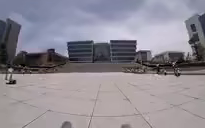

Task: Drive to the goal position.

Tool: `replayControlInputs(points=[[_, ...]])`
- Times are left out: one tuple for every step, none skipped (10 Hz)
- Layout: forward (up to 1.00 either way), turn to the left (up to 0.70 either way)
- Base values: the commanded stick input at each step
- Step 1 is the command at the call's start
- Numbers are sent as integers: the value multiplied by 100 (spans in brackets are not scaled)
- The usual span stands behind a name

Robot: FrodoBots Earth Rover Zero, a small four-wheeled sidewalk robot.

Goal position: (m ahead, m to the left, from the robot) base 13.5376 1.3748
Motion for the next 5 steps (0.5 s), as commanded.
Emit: replayControlInputs(points=[[70,0],[70,0],[70,0],[70,0],[70,0]])
